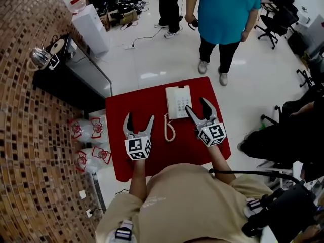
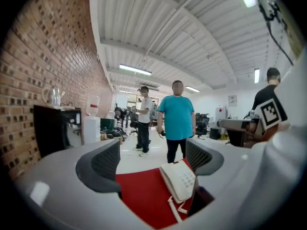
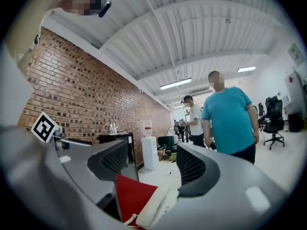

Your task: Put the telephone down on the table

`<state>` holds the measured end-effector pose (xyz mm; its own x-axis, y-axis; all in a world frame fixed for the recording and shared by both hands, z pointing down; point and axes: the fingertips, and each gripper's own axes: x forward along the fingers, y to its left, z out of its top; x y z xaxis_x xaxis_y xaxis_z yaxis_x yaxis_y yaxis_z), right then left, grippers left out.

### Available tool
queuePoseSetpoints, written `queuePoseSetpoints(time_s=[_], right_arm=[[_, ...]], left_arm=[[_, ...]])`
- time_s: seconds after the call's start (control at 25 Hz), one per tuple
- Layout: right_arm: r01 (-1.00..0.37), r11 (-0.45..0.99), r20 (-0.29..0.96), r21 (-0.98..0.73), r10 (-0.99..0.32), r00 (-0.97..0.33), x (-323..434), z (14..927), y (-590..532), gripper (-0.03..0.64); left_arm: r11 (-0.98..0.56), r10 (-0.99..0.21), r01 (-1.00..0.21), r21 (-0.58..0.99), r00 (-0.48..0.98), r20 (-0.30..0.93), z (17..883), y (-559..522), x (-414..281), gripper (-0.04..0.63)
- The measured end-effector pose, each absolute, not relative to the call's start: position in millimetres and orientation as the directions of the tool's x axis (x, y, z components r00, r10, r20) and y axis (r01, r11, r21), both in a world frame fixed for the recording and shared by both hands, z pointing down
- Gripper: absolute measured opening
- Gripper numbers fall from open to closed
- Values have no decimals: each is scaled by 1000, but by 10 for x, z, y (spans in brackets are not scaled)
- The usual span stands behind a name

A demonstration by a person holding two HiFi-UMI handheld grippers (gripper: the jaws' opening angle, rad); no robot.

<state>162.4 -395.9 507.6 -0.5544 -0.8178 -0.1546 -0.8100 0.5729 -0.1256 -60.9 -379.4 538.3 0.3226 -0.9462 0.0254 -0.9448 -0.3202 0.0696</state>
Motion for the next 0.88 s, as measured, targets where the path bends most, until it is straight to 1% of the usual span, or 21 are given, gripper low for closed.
queuePoseSetpoints(time_s=[0.08, 0.16, 0.32, 0.44, 0.52, 0.68, 0.88], right_arm=[[-832, 546, -175, -97, -832, -526, 1679, 5039, -3893, 392], [-860, 504, -177, -73, -856, -486, 1731, 5030, -3856, 422], [-899, 431, -148, -75, -897, -417, 1849, 5053, -3873, 414], [-902, 426, -89, -68, -903, -420, 1822, 5119, -3889, 405], [-901, 429, -72, -68, -903, -424, 1789, 5124, -3876, 403], [-895, 438, -93, -90, -898, -430, 1741, 5042, -3815, 402], [-896, 433, -117, -96, -899, -422, 1738, 4925, -3738, 400]], left_arm=[[-259, -966, -966, 22, 259, 2, 5382, -3725, -708, 427], [-234, -972, -972, 15, 234, -24, 5335, -3662, -780, 439], [-216, -976, -976, 18, 215, -36, 5255, -3621, -838, 440], [-217, -976, -976, 18, 216, -23, 5246, -3610, -831, 440], [-227, -974, -974, 22, 227, -15, 5245, -3599, -807, 440], [-244, -970, -969, 35, 244, -5, 5259, -3562, -747, 440], [-253, -967, -967, 21, 252, -30, 5123, -3495, -681, 440]])
